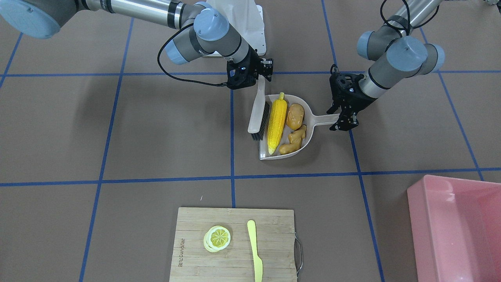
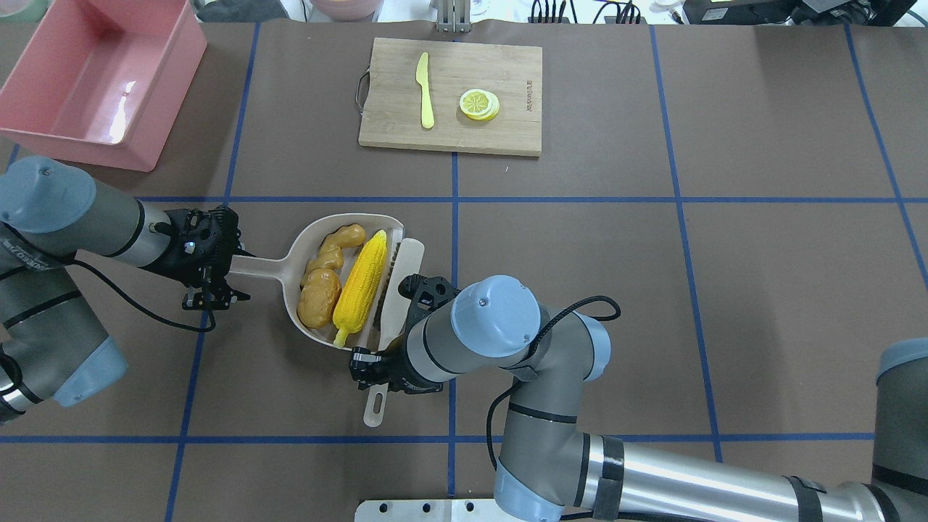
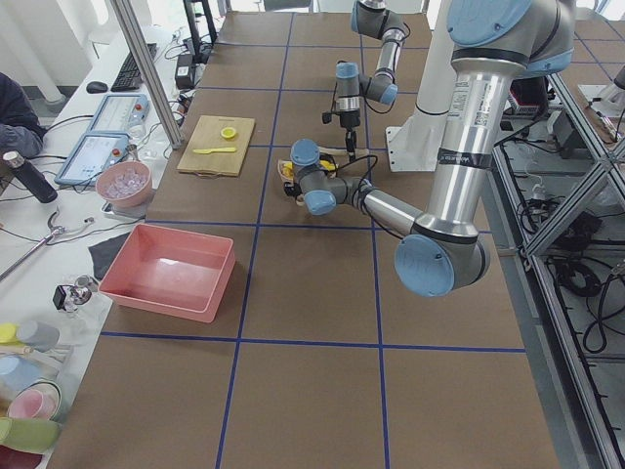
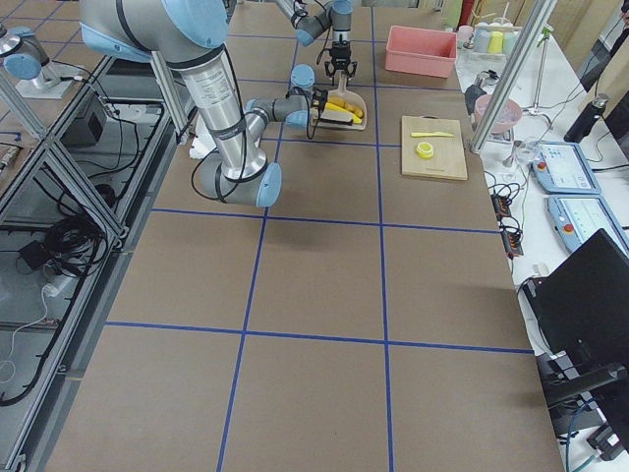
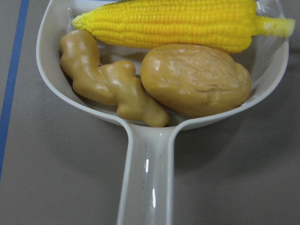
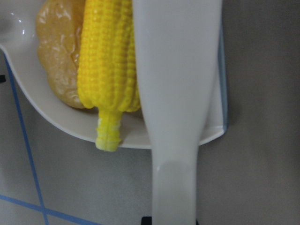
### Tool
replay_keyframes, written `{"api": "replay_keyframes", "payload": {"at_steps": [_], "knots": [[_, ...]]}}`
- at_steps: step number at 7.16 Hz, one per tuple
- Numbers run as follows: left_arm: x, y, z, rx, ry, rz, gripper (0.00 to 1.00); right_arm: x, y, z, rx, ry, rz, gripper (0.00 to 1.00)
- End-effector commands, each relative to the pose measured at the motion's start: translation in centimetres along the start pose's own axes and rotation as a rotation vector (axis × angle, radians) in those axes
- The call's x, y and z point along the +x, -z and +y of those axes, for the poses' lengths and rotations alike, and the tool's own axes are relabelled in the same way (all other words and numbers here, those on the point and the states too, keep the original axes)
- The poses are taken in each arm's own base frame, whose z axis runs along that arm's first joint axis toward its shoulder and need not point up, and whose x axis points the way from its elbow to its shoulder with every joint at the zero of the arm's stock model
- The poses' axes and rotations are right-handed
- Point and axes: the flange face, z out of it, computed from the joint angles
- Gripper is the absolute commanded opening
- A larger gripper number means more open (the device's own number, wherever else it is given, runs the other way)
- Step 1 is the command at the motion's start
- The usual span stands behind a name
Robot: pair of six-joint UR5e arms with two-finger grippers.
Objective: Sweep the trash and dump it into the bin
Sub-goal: 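Withdraw the right gripper with the brush while the left gripper lifts the dustpan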
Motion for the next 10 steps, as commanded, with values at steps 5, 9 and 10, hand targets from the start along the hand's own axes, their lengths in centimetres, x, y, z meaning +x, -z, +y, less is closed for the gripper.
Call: {"api": "replay_keyframes", "payload": {"at_steps": [5, 9, 10], "knots": [[-0.1, 0.1, 0.0, 0.000, 0.003, -0.002, 0.48, 3.3, 1.9, -1.1, -0.024, -0.031, 0.067, 0.00], [-0.1, 0.1, 0.0, 0.002, 0.003, -0.003, 0.38, 3.4, 4.8, -1.7, -0.048, -0.058, 0.149, 0.00], [-0.1, 0.2, 0.0, 0.003, 0.002, -0.002, 0.34, 4.3, 4.8, -1.7, -0.048, -0.049, 0.176, 0.00]]}}
